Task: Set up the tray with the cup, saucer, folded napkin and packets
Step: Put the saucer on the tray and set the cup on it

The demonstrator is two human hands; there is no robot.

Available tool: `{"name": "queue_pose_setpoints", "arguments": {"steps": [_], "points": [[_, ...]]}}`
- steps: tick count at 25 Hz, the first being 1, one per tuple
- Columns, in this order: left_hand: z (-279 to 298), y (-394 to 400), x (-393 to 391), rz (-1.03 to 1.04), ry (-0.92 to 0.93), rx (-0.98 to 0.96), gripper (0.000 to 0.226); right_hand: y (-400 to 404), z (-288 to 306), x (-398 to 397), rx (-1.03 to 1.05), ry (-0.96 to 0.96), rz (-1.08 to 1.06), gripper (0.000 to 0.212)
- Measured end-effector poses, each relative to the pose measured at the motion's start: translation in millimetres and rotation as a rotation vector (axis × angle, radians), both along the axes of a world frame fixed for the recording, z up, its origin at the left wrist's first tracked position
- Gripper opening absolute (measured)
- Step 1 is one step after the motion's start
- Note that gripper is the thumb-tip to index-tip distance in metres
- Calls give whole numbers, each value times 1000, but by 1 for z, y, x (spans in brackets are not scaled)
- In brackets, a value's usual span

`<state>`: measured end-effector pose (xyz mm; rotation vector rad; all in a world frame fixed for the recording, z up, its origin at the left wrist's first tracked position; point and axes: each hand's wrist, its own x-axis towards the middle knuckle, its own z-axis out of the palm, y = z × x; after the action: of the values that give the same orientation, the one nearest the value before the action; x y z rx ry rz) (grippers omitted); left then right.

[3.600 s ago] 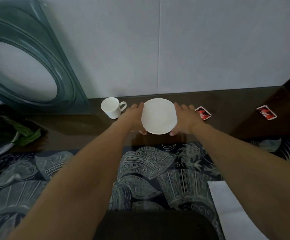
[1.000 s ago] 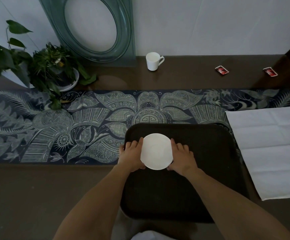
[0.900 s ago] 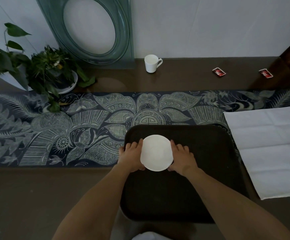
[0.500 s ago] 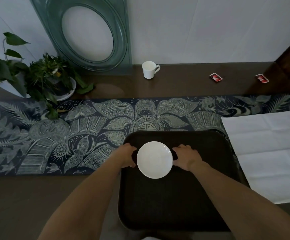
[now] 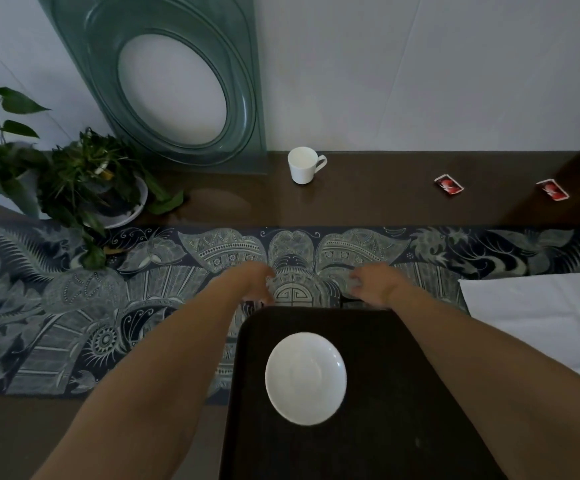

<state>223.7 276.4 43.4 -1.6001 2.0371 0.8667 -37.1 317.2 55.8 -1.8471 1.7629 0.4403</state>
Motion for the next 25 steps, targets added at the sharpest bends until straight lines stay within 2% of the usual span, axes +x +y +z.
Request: {"name": "queue_pose_setpoints", "arguments": {"steps": [3, 14, 19, 22, 25], "points": [[2, -50, -6, -19, -21, -13, 72, -48, 0, -7, 1, 38, 42, 42], [12, -227, -33, -60, -17, -163, 80, -220, -10, -20, -155, 51, 39, 52], [10, -279, -53, -44, -26, -309, 84, -276, -24, -19, -256, 54, 42, 65], [4, -299, -63, -9, 22, -376, 98, -301, -41, -16, -318, 26, 27, 68], [-8, -309, -68, -13, 85, -338, 109, -313, -57, -13, -385, -13, 20, 59]]}}
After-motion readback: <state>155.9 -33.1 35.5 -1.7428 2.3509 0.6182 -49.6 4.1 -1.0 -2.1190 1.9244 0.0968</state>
